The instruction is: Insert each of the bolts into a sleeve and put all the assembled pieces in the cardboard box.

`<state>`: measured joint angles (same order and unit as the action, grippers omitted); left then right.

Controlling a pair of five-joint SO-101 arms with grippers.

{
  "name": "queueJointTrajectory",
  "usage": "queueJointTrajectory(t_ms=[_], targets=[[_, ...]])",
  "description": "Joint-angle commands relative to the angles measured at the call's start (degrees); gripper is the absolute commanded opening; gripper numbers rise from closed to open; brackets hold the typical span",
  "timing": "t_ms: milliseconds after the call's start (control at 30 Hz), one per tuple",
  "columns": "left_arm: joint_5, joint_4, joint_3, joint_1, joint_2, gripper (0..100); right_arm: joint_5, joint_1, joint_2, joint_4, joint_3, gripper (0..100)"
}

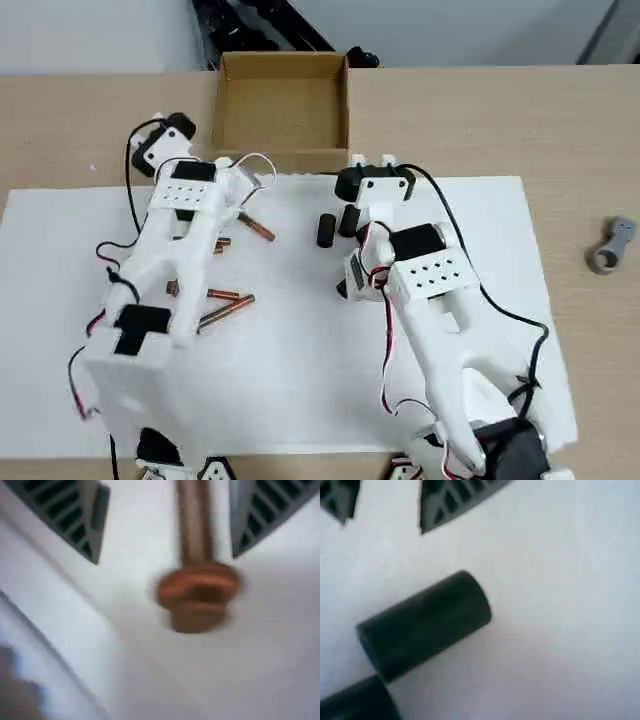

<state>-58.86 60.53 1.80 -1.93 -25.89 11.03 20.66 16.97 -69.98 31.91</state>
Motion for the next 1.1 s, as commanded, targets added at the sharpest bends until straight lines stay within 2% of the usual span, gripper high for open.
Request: queueJointTrajectory(t_ms=[0, 167, 333, 433, 567, 767, 933, 1067], targets=[[-1.3, 2.5, 7.6, 1.0, -4.2, 16, 0.0, -0.7, 0.0, 0.0, -2.6, 8.7], [-1.3, 7.7, 18.1, 2.3, -13.2, 16, 0.0, -0.7, 0.0, 0.0, -2.6, 8.7], [-1.3, 16.7, 29.3, 2.4, -20.1, 16, 0.0, -0.7, 0.0, 0.0, -2.6, 8.6], [-1.0, 22.3, 34.7, 2.5, -23.7, 10, 0.0, -0.7, 0.0, -0.1, -2.6, 8.6], [3.4, 26.9, 40.6, 2.5, -27.2, 0, 0.0, -0.7, 0.0, -0.2, -2.5, 8.6], [4.4, 32.7, 48.0, 2.2, -28.0, 0, 0.3, -0.7, 0.4, -0.5, -2.5, 8.6], [10.2, 39.8, 57.5, 0.3, -28.0, 0, 0.4, -0.7, 0.4, -6.2, -2.8, 8.6], [20.2, 40.0, 61.1, -1.2, -27.4, 0, 1.1, -0.7, 0.4, -9.8, -2.8, 8.8]])
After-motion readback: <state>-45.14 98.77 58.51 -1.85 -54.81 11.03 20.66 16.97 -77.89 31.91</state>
